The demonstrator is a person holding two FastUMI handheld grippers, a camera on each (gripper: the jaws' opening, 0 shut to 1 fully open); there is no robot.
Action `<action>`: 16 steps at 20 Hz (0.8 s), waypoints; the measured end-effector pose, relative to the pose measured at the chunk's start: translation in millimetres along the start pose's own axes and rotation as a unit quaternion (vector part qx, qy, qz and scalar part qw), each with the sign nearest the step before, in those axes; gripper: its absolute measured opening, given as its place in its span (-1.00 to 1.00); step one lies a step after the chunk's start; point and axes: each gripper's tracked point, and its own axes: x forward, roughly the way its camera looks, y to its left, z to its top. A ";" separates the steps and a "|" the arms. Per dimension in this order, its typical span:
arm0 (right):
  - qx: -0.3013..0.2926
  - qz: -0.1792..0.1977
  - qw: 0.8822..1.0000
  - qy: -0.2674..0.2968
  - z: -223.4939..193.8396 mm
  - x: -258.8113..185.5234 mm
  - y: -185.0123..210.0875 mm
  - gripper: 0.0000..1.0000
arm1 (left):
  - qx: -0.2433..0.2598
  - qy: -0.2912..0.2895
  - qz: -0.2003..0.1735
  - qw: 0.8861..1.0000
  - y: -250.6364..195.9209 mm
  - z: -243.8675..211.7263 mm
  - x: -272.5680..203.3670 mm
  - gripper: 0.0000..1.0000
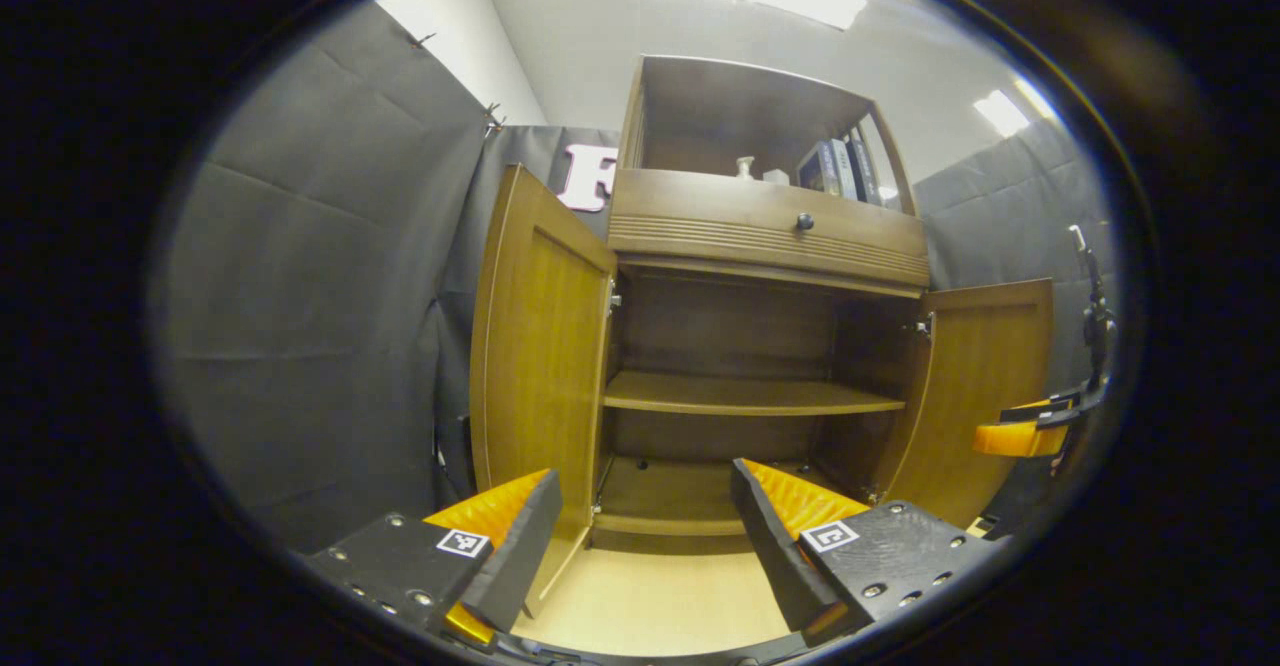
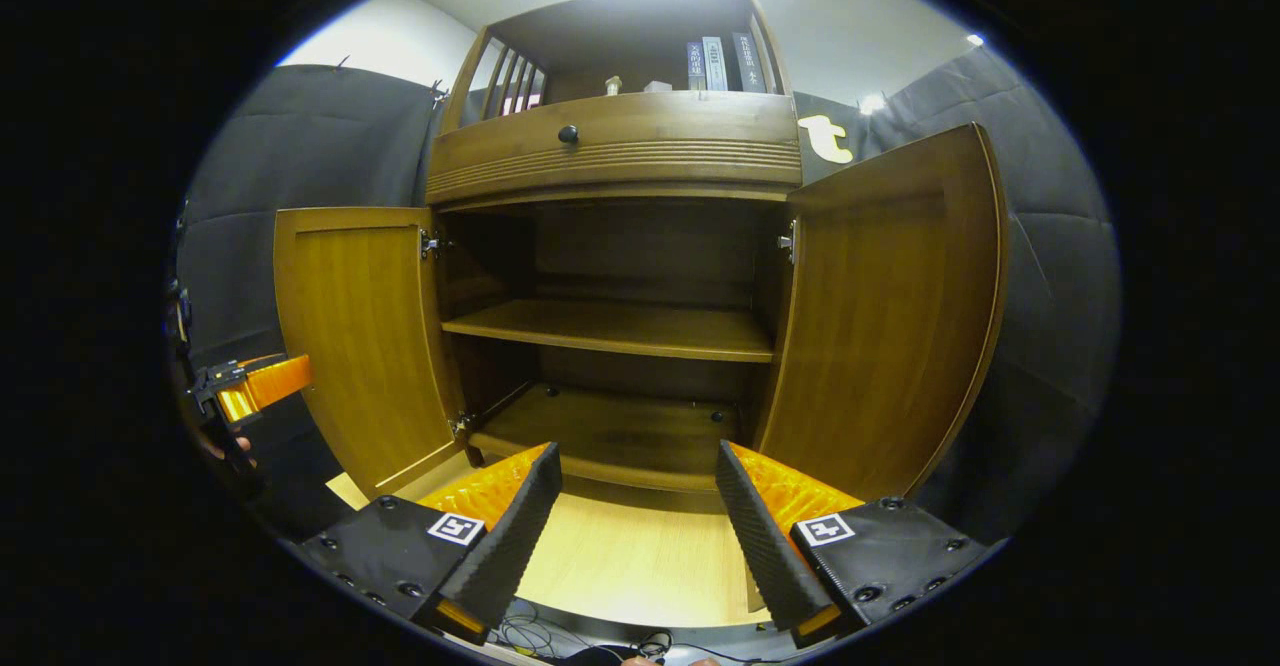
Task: Open the right door of the double-door shoe cabinet with the right hand, and open the left door with the left hand.
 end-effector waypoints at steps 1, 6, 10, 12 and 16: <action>-0.005 0.002 1.000 0.000 -0.1 -0.3 1.1 0.94 | 0.004 0.000 -0.005 1.000 -0.5 1.3 2.1 1.00; -0.018 0.018 1.000 -0.006 5.6 0.2 9.3 0.94 | 0.028 -0.005 -0.017 0.999 -4.9 12.0 5.5 1.00; -0.017 0.012 1.000 -0.010 11.7 7.6 6.5 0.94 | 0.033 -0.006 -0.025 0.999 -14.9 9.3 9.1 1.00; -0.018 0.006 1.000 -0.010 15.1 10.6 0.9 0.94 | 0.036 -0.001 -0.029 0.999 -20.5 2.1 8.8 1.00; 0.001 -0.012 1.000 0.006 14.2 14.6 -2.7 0.94 | 0.036 0.009 -0.032 0.999 -27.5 -14.0 9.2 1.00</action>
